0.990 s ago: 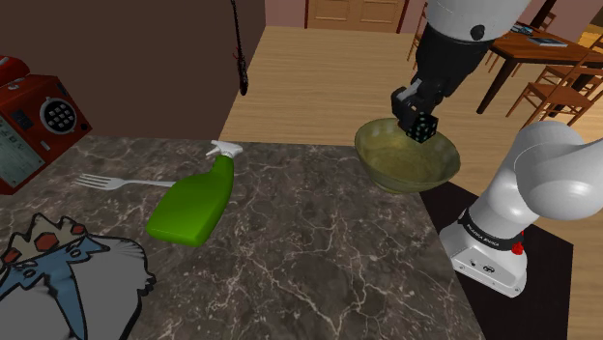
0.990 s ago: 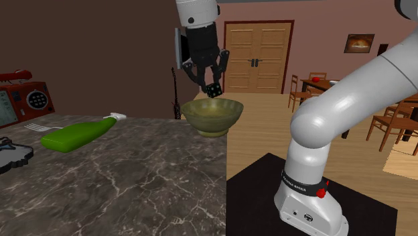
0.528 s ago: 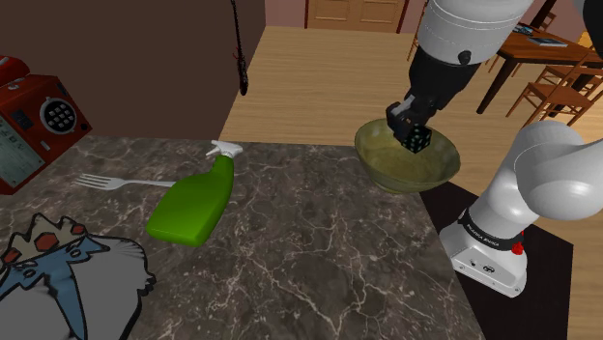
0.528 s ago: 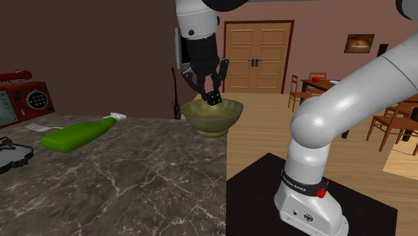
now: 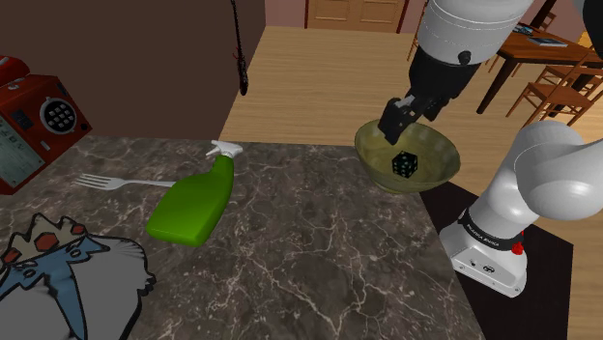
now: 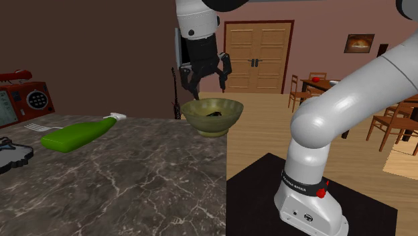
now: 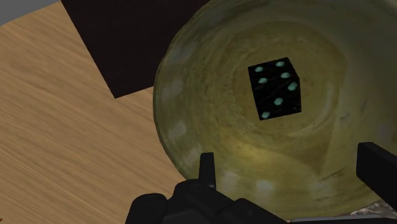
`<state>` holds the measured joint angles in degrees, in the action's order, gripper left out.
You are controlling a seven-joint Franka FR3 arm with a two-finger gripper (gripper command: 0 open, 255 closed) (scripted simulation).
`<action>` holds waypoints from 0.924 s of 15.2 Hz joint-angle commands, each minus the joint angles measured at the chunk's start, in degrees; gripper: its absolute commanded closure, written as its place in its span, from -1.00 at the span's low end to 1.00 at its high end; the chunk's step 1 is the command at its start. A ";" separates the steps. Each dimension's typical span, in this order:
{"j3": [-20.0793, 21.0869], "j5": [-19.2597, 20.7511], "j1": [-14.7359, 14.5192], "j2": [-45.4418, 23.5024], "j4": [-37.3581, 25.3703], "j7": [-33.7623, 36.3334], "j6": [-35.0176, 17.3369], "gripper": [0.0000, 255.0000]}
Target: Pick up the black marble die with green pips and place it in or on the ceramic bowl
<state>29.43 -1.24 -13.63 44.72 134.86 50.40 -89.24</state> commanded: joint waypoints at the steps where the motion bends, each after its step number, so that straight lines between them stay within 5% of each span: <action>1: 0.00 0.00 0.00 0.00 0.00 0.00 0.00 -1.00; 6: 0.69 0.48 0.99 -2.50 -9.02 0.52 6.50 -1.00; 14: 0.69 0.48 0.99 -2.50 -9.02 0.52 6.50 -1.00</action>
